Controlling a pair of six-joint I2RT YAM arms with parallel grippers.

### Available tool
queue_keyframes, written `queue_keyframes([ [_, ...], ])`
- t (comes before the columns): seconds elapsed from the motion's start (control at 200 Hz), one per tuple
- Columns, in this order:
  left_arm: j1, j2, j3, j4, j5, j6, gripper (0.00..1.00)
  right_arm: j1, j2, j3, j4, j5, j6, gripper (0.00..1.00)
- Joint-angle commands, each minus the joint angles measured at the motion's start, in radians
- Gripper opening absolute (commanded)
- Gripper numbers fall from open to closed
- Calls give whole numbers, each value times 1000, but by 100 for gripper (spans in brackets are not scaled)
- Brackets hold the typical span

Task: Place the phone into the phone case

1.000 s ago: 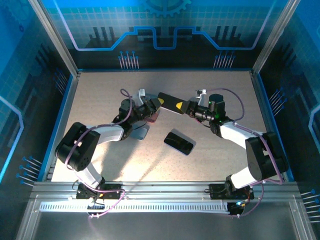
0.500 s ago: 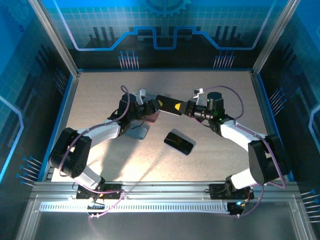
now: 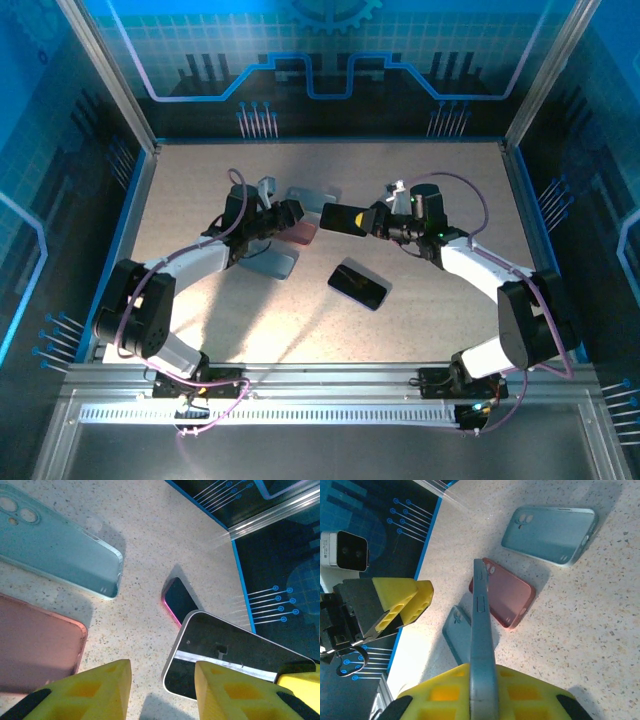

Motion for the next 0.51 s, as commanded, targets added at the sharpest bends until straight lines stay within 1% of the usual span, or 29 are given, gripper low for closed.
queue_keyframes([
  [0.0,11,21,16,-46,-29,57,38,-1,-7,51,-25,13,-35,0],
  [0.12,16,76,46,-69,-39,74,38,1,-23,51,-92,41,-71,0],
  [0.14,16,87,51,-73,-37,79,38,0,-27,79,-108,48,-78,0],
  [0.26,16,160,110,-129,-35,108,37,1,-42,95,-174,75,-118,0],
  [0.5,12,305,253,-268,-29,155,34,-13,-60,92,-215,74,-139,0],
])
